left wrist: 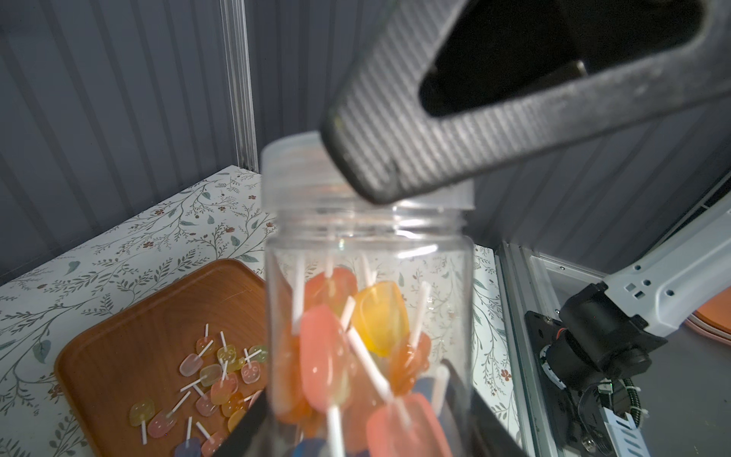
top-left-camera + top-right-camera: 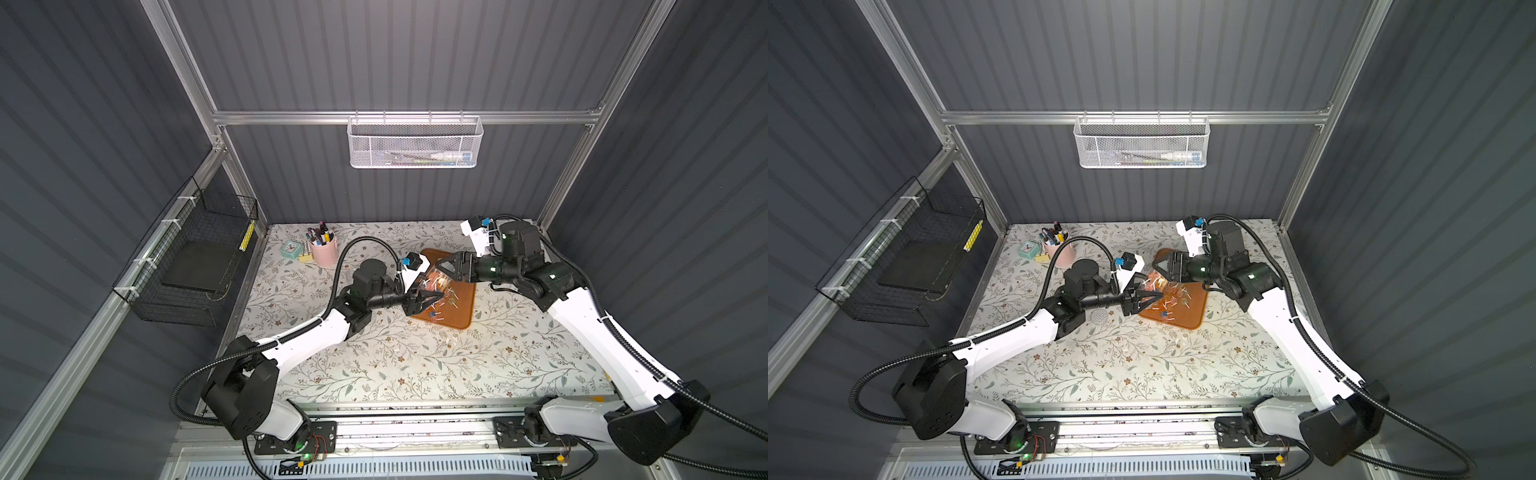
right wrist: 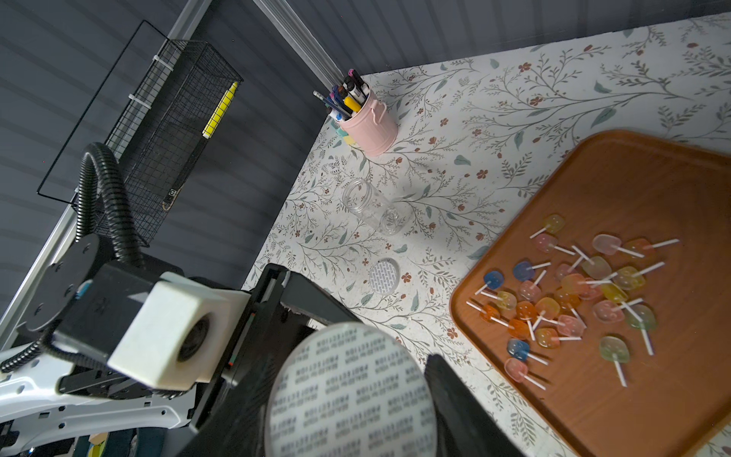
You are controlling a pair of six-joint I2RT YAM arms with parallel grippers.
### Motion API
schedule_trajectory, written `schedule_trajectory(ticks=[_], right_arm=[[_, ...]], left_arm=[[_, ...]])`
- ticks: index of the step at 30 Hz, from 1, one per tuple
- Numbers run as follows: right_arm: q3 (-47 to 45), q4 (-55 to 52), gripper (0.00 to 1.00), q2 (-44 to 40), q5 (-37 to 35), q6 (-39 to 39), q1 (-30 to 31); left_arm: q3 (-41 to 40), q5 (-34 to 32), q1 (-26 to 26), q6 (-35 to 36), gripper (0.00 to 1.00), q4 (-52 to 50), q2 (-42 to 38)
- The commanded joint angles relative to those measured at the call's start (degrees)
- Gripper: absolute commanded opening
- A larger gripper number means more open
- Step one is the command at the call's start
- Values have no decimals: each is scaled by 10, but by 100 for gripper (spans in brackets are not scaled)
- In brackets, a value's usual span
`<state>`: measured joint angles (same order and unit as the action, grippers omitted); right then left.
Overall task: Pour the candies out of the jar
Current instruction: Unscrew the lid from the jar.
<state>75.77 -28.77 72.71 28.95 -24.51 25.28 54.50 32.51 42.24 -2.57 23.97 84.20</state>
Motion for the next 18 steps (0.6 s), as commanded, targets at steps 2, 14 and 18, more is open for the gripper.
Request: schedule_trajectory(ticks=[2,14,18], right_arm=[[19,23,55,0,71,49,-1],[11,85,52,-13,237,125,-24],[4,97,52,-23,251,123,-39]], left_arm=[[24,72,2,-12,0,32,-8],[31,182,0,-61,0,66,5],[31,191,-2,-71,0,77,10]])
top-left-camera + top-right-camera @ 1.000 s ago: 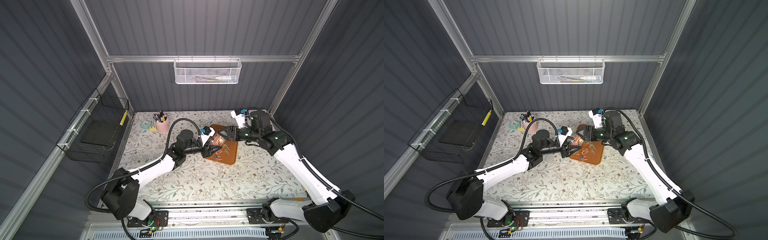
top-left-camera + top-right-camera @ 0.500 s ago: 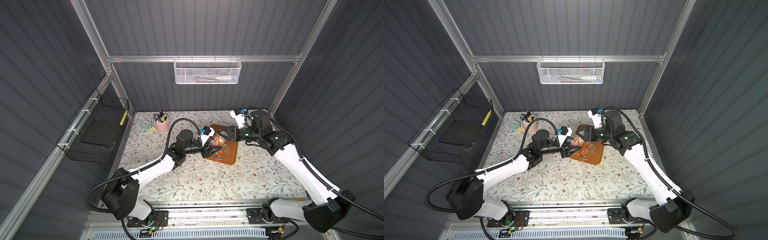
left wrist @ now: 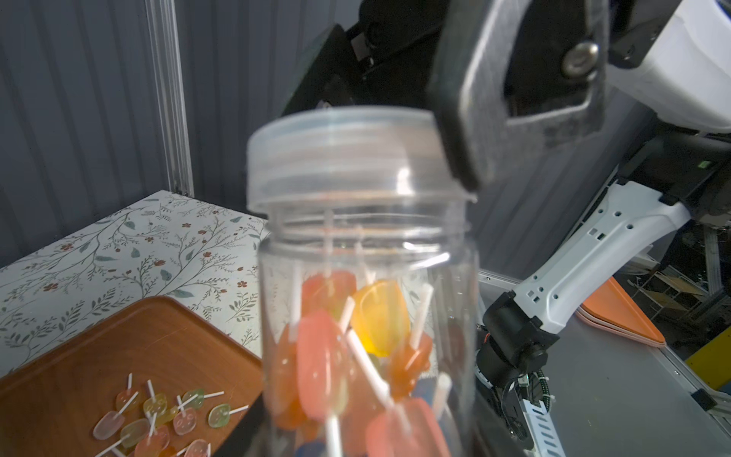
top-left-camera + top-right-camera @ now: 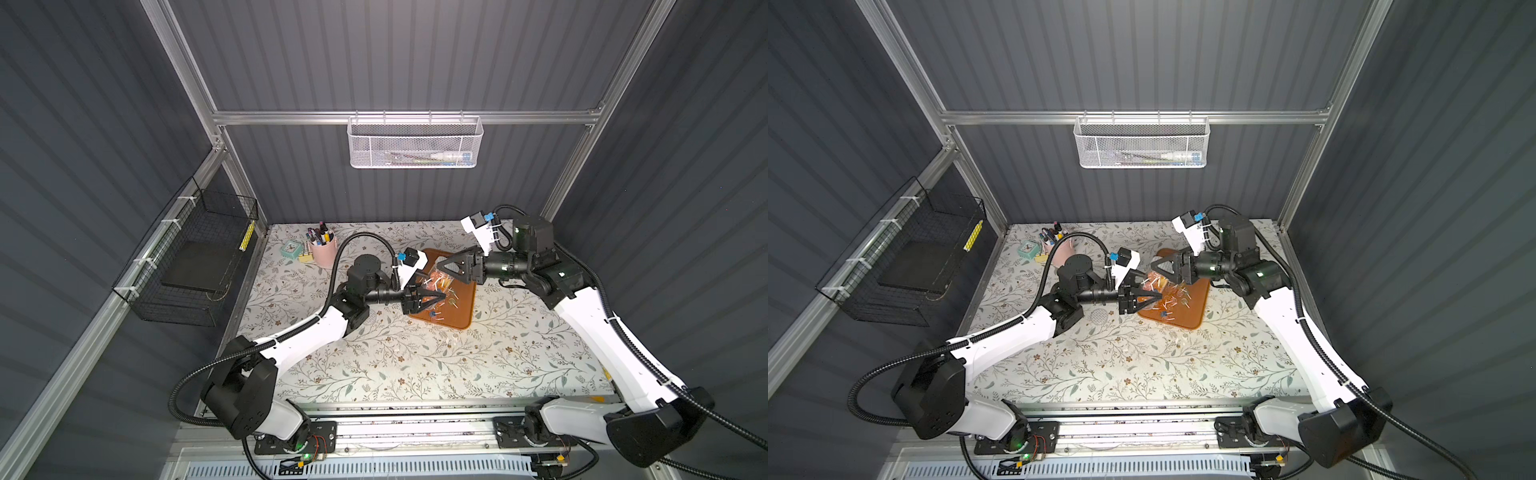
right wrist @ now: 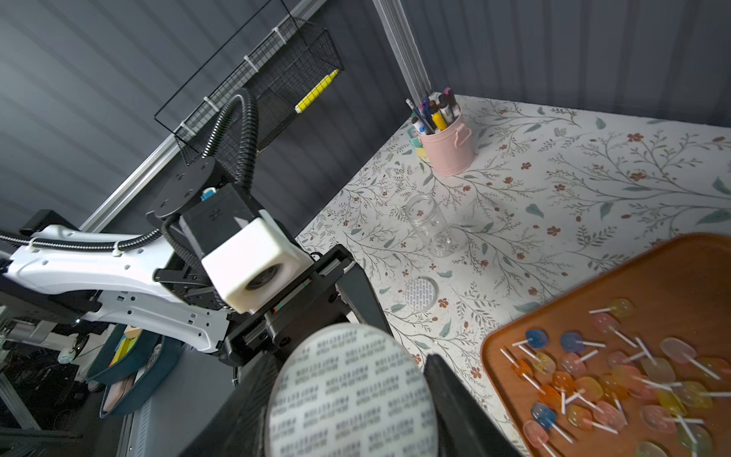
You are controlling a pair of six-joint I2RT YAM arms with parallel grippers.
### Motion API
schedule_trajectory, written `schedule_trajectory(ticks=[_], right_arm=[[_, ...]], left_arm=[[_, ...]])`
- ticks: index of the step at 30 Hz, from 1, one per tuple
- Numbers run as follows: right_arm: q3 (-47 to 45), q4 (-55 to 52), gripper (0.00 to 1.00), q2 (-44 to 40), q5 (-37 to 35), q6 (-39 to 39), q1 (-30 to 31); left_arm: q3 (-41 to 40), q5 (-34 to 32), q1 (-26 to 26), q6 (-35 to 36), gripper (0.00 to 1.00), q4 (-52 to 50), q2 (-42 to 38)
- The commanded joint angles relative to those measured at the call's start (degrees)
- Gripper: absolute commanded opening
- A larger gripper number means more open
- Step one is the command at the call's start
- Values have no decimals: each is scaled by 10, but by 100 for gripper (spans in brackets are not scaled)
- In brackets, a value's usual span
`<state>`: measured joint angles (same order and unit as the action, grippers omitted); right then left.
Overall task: Pour the candies out of the jar
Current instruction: Unscrew the lid from the jar.
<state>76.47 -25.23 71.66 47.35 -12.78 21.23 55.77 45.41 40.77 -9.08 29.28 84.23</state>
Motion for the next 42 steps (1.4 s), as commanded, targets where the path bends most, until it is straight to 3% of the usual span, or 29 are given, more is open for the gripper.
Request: schedule_trajectory(ticks=[1,15,24,42], right_arm=[[-4,64,52,-14,69,6,-2],[5,43,54,-17,69,34,-26],[30,-10,56,-8,80,90,-32],[14,-10,59,-21,-28,128,-30]], left_arm=[[18,64,11,-9,0,27,10],[25,75,10,-18,0,29,18],[33,99,5,-37,0,36,27],[42,100,4,-48,0,36,41]])
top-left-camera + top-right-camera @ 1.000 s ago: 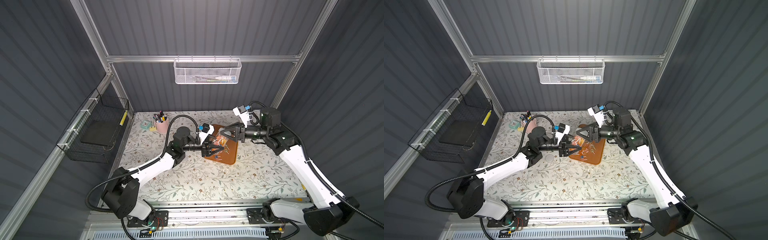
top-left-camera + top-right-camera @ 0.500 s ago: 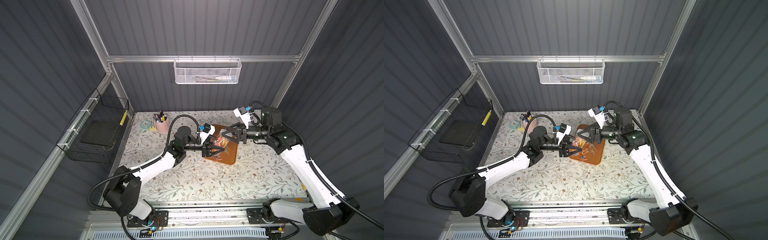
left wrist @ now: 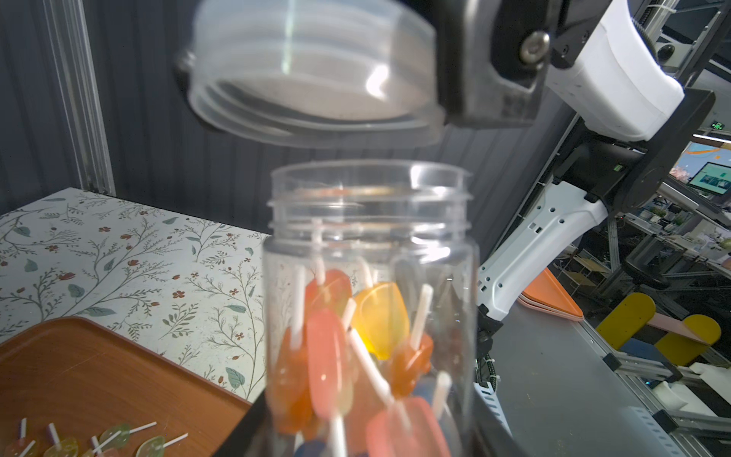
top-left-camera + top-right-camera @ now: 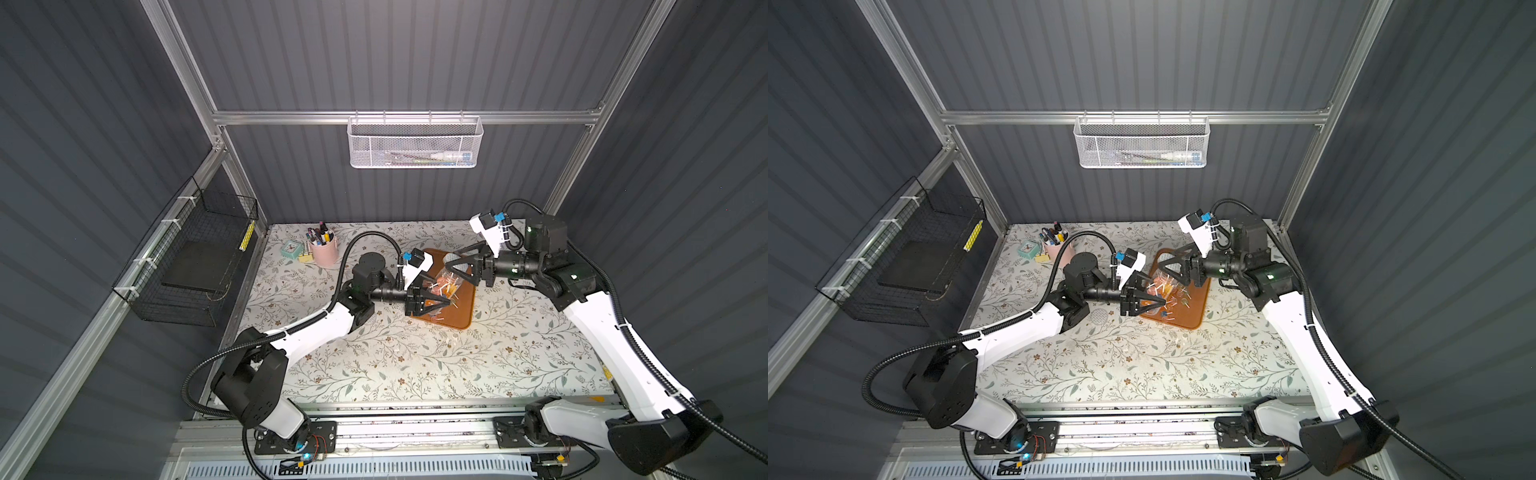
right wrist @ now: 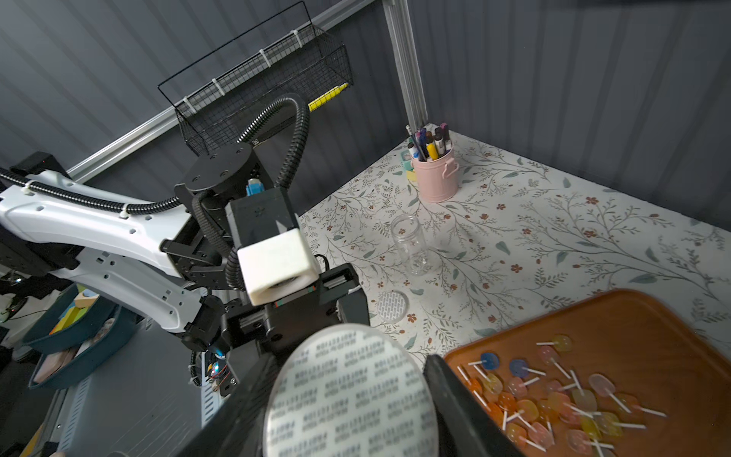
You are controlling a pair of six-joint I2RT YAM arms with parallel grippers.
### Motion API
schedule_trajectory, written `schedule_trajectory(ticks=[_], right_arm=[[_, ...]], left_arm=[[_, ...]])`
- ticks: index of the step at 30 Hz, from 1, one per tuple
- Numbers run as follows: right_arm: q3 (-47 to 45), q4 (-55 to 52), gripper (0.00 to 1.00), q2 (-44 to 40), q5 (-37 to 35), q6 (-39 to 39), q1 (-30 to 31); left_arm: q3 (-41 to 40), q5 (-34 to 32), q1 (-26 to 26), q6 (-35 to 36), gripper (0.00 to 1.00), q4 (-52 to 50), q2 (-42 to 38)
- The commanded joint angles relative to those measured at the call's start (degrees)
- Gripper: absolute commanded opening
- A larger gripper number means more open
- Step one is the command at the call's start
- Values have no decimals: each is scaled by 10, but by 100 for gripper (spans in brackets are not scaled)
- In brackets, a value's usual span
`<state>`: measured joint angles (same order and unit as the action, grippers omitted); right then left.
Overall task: Pour the candies out of the jar
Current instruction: Unscrew the lid from the jar.
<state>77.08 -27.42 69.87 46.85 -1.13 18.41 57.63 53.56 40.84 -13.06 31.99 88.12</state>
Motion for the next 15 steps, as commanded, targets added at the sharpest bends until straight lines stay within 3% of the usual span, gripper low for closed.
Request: schedule_trajectory(ticks=[1,5,10,15], right_arm=[[8,14,59,-3,-24,10,-2],[6,18,59,-6,-40,0,-3],[-13,12,59,-10,-132,-29,-3],[-71,27,59,-10,-165,-66,-1]], left_arm=[[22,17,2,-7,0,8,1],[19,-8,3,15,0,-16,-7],[-21,-130,-9,61,0,-42,-37],[-63,-246,-22,114,0,-84,-92]])
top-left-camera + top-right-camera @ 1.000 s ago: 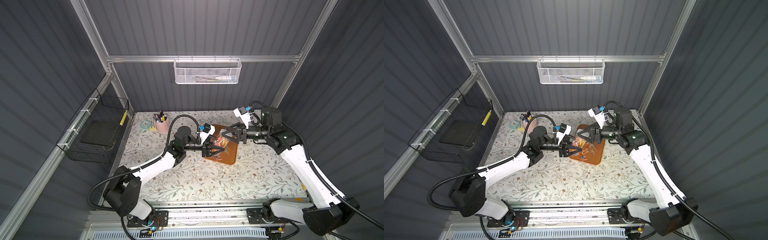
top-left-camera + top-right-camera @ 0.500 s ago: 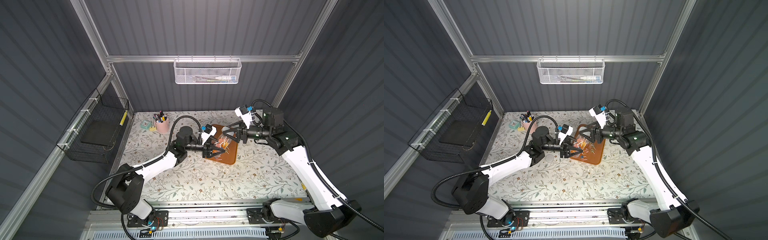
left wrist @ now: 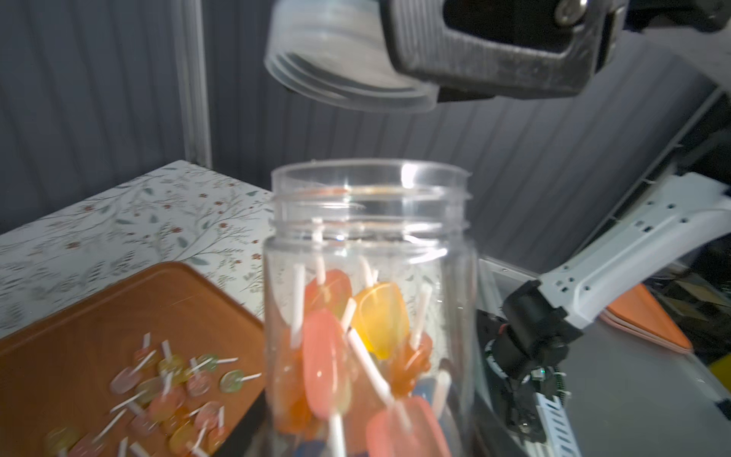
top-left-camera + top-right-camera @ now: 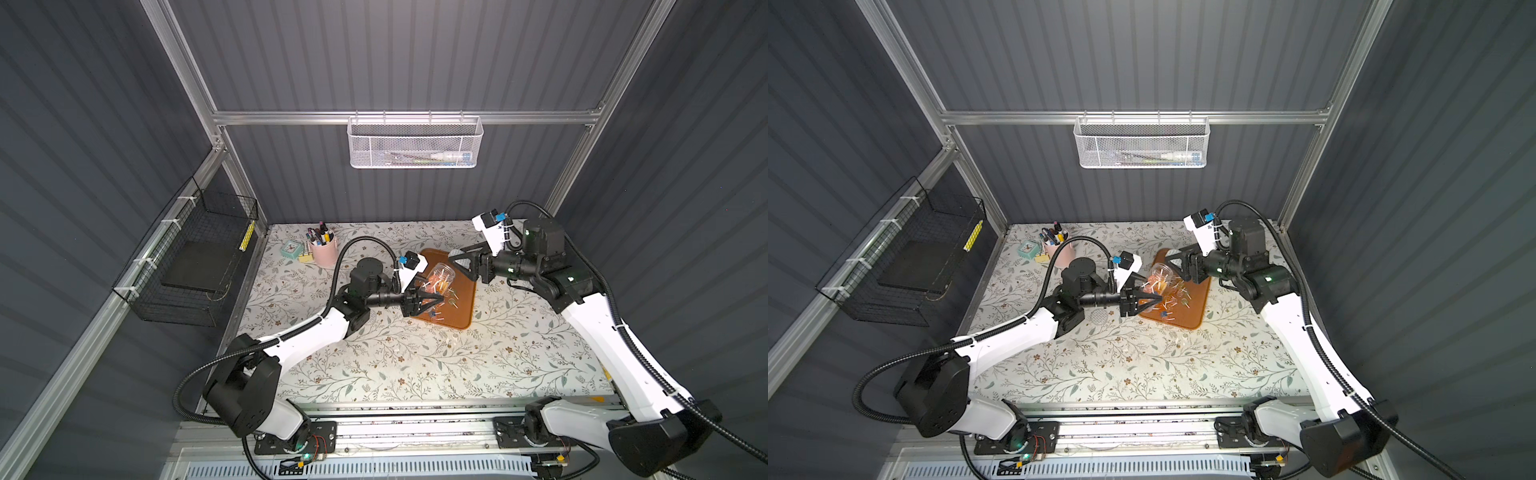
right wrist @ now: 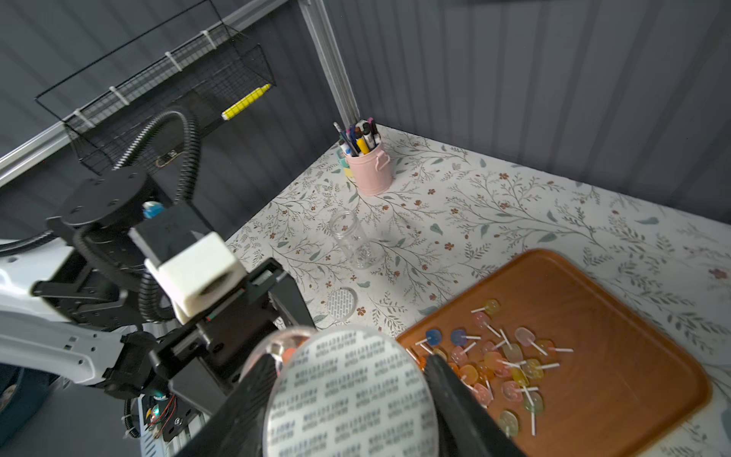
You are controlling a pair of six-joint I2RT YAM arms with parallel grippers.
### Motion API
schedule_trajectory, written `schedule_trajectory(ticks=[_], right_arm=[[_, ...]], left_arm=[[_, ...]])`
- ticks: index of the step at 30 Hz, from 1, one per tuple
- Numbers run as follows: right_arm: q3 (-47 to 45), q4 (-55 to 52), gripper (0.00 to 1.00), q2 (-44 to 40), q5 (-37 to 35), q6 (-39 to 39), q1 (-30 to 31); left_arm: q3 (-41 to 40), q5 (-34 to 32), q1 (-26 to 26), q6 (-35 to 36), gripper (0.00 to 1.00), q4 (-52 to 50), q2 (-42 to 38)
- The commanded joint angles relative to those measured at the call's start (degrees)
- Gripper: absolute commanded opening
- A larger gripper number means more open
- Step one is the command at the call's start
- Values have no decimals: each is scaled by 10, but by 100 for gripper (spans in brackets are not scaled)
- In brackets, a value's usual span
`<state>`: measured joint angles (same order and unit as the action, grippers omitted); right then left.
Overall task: Pour the candies out of the jar
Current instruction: Place the lid at the center of the board.
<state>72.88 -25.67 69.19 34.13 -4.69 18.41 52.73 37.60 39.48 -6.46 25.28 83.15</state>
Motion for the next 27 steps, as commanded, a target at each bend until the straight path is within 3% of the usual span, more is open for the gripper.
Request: schedule_trajectory(ticks=[1,7,15,21,27], right_arm=[[-51,24,59,-5,-34,-46,1],[-167,120,59,-4,-77,-109,79],[-225,261,59,87,-183,-129,244],[-180,286,58,219,-278,-98,327],[-75,201,59,336,-347,-50,371]], left_arm=[[-20,-105,-12,58,0,-24,-55],[-41,-219,-37,82,0,-66,-107],[-52,-285,-101,48,0,-76,-135],[-56,-308,-133,36,0,-78,-147],[-57,-310,-149,27,0,-75,-146]])
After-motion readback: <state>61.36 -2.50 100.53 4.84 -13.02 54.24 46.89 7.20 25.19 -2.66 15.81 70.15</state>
